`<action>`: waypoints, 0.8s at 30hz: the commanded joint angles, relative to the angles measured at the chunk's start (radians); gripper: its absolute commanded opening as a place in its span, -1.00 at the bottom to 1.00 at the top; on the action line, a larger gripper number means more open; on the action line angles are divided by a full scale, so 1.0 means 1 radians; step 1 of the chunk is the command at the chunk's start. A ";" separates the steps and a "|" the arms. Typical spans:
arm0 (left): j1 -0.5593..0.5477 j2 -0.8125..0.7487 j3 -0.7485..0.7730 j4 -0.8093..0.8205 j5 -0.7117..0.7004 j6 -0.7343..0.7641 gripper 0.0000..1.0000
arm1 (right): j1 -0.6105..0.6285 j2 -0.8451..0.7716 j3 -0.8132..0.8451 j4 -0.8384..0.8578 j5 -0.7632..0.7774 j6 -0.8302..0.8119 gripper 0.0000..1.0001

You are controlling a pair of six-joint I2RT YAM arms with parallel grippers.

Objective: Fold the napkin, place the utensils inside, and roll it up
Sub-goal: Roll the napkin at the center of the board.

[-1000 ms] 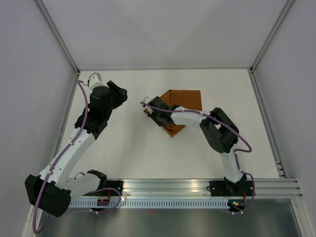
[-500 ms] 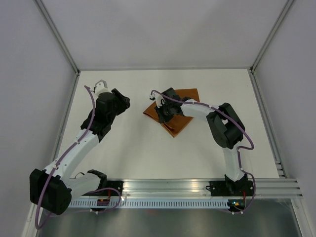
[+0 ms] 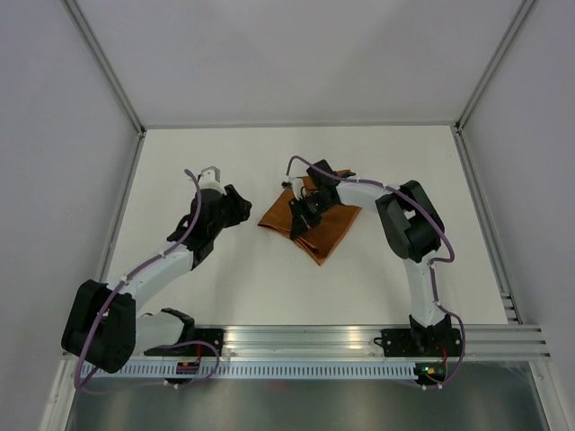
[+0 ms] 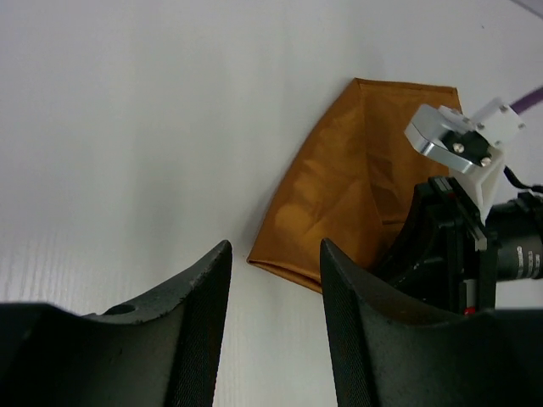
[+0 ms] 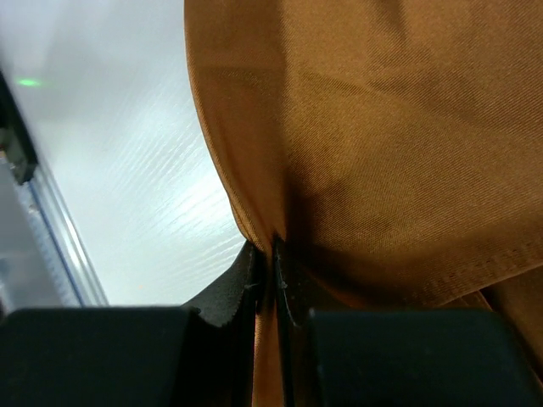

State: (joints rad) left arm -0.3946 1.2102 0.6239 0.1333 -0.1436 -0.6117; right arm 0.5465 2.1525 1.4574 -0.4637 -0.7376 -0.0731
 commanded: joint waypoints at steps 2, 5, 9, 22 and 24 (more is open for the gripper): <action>-0.010 -0.003 -0.050 0.265 0.189 0.249 0.04 | -0.019 0.089 0.043 -0.176 -0.115 -0.111 -0.77; -0.036 0.017 -0.023 0.290 0.314 0.369 0.08 | -0.034 0.138 0.095 -0.292 -0.161 -0.209 -0.77; -0.081 0.075 0.059 0.212 0.419 0.495 0.10 | -0.048 0.220 0.187 -0.501 -0.197 -0.412 -0.77; -0.180 0.279 0.209 -0.018 0.591 0.650 0.10 | -0.091 0.356 0.285 -0.820 -0.128 -0.700 -0.80; -0.226 0.310 0.226 -0.072 0.584 0.676 0.10 | -0.092 0.359 0.285 -0.819 -0.120 -0.699 -0.79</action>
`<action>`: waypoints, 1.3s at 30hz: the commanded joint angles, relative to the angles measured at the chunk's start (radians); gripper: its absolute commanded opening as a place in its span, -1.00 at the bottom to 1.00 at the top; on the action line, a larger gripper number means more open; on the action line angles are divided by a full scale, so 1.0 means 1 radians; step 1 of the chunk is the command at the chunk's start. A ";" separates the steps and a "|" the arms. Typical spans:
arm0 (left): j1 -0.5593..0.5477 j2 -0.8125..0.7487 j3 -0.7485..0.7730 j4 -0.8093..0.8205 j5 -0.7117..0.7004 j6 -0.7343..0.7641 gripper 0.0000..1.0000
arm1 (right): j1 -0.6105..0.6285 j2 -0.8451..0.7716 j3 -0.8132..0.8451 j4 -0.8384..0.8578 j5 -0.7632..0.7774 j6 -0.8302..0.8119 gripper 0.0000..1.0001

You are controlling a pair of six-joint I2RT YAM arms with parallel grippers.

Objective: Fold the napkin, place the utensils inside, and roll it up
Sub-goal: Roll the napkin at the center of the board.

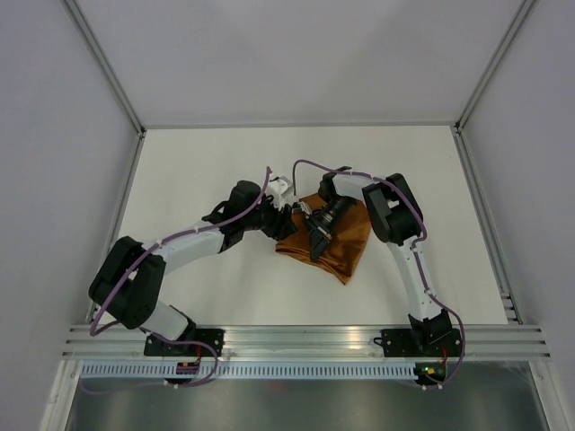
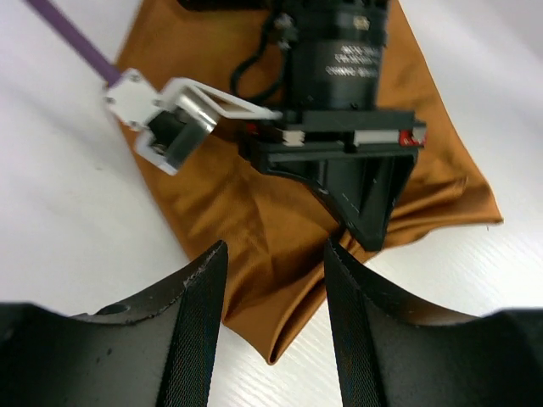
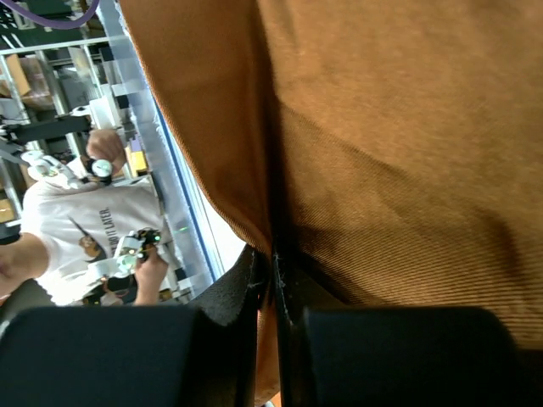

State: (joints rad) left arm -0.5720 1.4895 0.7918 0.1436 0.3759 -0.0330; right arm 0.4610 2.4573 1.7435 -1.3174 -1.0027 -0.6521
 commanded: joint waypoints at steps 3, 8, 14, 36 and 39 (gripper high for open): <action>-0.101 0.066 0.083 -0.114 0.047 0.117 0.10 | -0.008 0.057 -0.009 0.046 0.153 -0.115 -0.80; -0.157 0.078 0.089 -0.137 0.008 0.116 0.11 | -0.013 0.065 -0.015 0.050 0.161 -0.113 -0.81; -0.196 0.098 0.099 -0.174 -0.018 0.123 0.11 | -0.016 0.060 -0.025 0.061 0.165 -0.112 -0.81; -0.287 0.204 0.176 -0.188 -0.192 0.200 0.25 | -0.033 0.058 -0.033 0.064 0.180 -0.109 -0.81; -0.287 0.227 0.181 -0.197 -0.183 0.209 0.25 | -0.038 0.058 -0.027 0.060 0.182 -0.110 -0.81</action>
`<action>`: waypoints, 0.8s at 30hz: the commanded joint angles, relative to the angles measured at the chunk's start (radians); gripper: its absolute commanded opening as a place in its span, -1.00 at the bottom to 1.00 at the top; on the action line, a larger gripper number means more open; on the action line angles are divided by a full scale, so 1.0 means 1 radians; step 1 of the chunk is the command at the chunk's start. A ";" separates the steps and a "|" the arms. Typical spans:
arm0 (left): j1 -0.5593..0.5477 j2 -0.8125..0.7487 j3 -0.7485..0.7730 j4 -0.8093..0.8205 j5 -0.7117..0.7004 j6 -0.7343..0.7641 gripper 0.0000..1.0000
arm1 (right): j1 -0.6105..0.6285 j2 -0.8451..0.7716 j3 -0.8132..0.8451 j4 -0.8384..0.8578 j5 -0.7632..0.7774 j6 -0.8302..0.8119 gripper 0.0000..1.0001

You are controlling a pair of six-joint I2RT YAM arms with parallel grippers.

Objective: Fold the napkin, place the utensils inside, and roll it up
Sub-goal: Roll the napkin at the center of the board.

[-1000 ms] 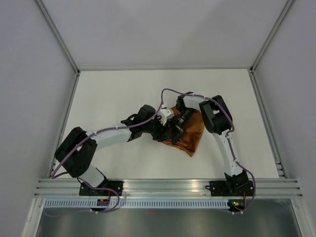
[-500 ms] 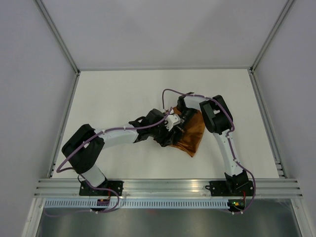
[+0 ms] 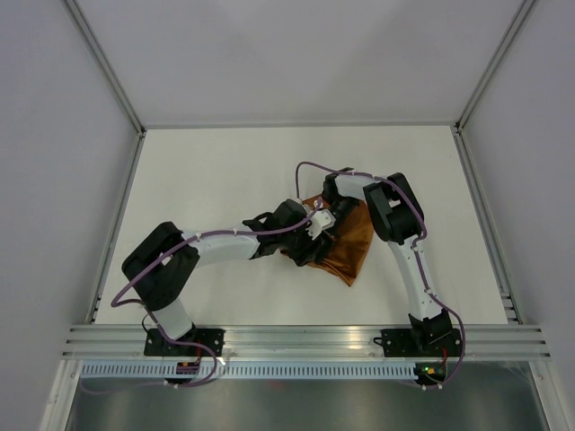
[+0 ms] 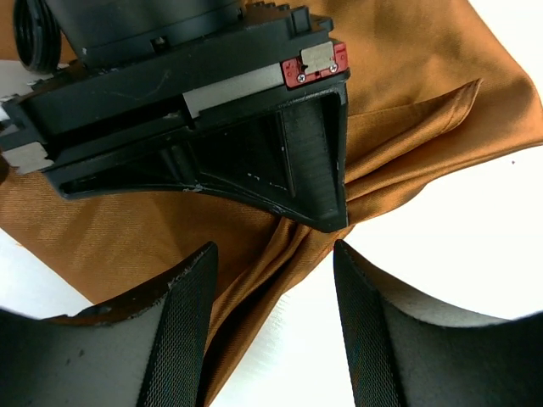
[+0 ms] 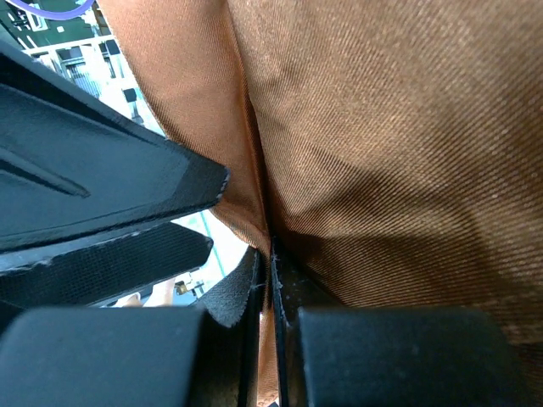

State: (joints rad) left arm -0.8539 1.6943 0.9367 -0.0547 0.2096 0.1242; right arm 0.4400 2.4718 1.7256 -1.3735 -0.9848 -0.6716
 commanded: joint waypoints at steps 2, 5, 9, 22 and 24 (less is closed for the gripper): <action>-0.007 0.039 0.036 0.001 -0.010 0.046 0.24 | -0.018 0.047 -0.006 0.114 0.164 -0.091 -0.81; -0.007 0.053 0.031 0.007 -0.009 0.040 0.23 | -0.020 0.047 -0.006 0.113 0.164 -0.094 -0.81; -0.007 0.059 0.025 0.022 0.013 0.032 0.23 | -0.024 0.047 -0.006 0.111 0.167 -0.095 -0.82; -0.005 0.096 0.034 0.007 0.040 0.011 -0.22 | -0.027 0.039 0.005 0.106 0.176 -0.095 -0.81; -0.005 0.102 0.040 -0.002 0.043 0.005 -0.40 | -0.029 0.033 0.011 0.105 0.181 -0.095 -0.80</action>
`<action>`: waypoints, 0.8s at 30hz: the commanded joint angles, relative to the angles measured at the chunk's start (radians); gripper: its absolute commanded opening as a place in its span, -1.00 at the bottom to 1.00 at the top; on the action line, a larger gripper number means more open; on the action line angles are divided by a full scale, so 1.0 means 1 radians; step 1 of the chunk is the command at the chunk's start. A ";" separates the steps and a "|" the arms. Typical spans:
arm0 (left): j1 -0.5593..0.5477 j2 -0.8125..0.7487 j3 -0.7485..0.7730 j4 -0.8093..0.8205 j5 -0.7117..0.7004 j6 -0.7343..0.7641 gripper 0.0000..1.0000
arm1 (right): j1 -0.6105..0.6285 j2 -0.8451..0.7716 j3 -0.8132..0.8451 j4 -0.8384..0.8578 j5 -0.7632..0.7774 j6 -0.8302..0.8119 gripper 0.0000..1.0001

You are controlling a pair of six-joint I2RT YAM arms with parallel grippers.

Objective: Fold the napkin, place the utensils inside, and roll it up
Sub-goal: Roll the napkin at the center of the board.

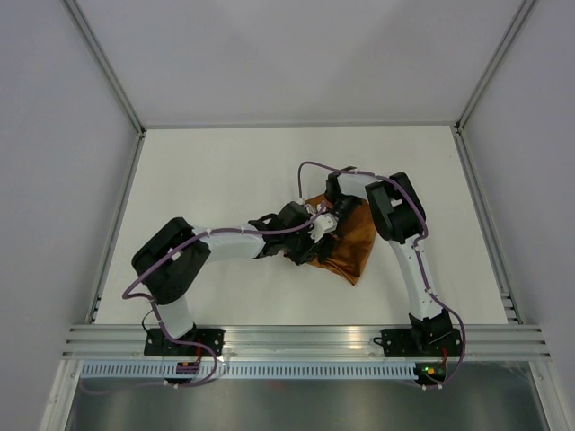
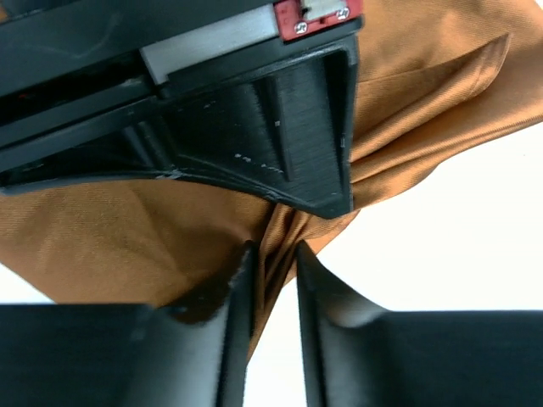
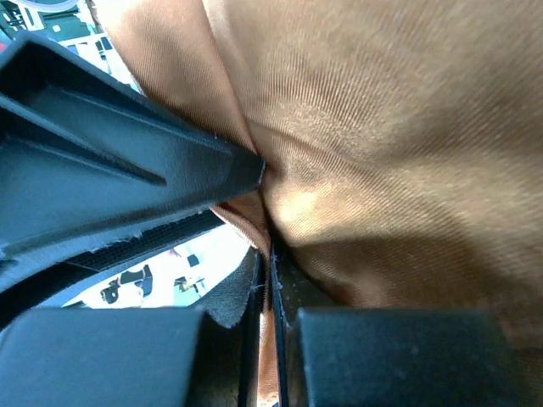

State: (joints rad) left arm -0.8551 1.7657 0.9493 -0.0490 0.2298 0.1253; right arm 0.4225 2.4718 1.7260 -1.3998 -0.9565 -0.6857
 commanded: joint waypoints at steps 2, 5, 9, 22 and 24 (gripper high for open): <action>-0.004 0.041 0.034 -0.020 0.031 -0.004 -0.52 | -0.008 0.024 0.012 0.131 0.153 -0.081 -0.78; -0.004 0.057 0.042 -0.037 0.043 -0.016 -0.68 | -0.014 -0.007 0.015 0.137 0.150 -0.071 -0.60; -0.002 0.077 0.054 -0.063 0.057 -0.030 -0.93 | -0.025 -0.056 0.026 0.137 0.142 -0.066 -0.29; 0.010 0.097 0.089 -0.135 0.124 -0.058 -0.95 | -0.146 -0.240 0.014 0.215 0.125 0.008 -0.04; 0.014 0.109 0.097 -0.143 0.132 -0.061 -0.95 | -0.168 -0.293 -0.014 0.243 0.133 0.037 -0.03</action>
State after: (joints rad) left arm -0.8436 1.8286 1.0332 -0.0914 0.3199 0.1017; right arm 0.2947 2.2948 1.7252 -1.2461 -0.8375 -0.6685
